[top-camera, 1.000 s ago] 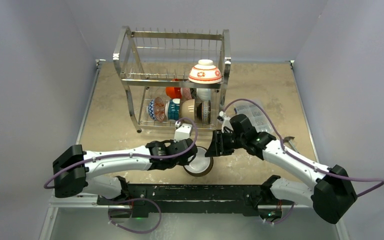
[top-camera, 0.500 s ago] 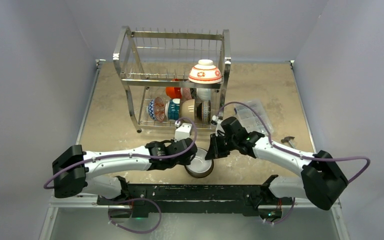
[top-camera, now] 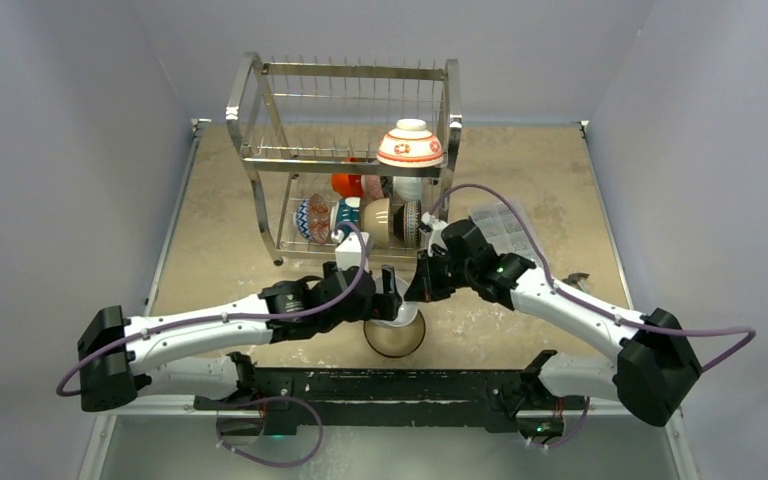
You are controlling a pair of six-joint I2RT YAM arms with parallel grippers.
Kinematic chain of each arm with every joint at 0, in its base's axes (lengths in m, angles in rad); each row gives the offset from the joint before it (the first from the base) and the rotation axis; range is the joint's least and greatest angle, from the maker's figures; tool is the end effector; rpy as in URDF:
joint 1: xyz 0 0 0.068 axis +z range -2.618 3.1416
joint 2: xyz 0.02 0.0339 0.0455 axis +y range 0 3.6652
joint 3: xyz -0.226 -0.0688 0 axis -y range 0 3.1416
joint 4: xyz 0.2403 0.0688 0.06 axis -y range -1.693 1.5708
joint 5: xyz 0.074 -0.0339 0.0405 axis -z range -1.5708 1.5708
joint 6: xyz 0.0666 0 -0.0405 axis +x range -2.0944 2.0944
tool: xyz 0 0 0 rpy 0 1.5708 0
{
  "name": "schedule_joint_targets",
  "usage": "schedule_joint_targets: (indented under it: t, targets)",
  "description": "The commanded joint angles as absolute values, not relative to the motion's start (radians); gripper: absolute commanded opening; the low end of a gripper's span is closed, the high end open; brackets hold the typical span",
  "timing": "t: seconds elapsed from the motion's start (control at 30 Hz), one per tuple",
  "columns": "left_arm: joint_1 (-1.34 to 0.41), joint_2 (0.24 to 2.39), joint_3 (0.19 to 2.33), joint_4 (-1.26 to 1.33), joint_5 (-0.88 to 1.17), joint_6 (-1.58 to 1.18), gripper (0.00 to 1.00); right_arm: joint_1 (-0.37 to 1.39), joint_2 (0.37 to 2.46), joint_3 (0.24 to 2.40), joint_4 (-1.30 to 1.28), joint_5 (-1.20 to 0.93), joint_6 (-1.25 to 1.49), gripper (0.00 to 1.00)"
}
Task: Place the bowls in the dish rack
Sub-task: Pick up the bowl from the center of the board.
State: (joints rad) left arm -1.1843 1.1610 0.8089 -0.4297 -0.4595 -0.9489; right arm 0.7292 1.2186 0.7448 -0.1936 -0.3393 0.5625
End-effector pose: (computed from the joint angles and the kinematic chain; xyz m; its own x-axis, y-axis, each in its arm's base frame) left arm 0.1295 -0.2400 0.2000 -0.7330 -0.1313 -0.6674 0.1987 0.8971 -0.3947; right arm 0.2020 0.2102 0.1847 -0.8295 -0.0667 -0.5546 -0.4502 0.6674 0.5931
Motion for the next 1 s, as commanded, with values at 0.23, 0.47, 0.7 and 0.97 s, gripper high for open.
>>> schedule_joint_targets:
  t: [0.23,0.47,0.7,0.97]
  targets:
    - [-1.023,0.995,0.718,-0.158,-0.141,-0.974,0.98,0.641,1.151,0.822,-0.226,-0.282,0.510,0.00]
    - [-0.875,0.972,0.588,0.119,0.159,-1.073,0.98,0.533,1.065,0.778,-0.153,-0.404,0.493,0.00]
    - [-0.848,1.041,0.568,0.276,0.288,-1.117,0.96,0.531,1.042,0.774,-0.112,-0.465,0.505,0.00]
    - [-0.848,1.099,0.601,0.300,0.263,-1.115,0.85,0.531,1.072,0.811,-0.152,-0.441,0.441,0.00]
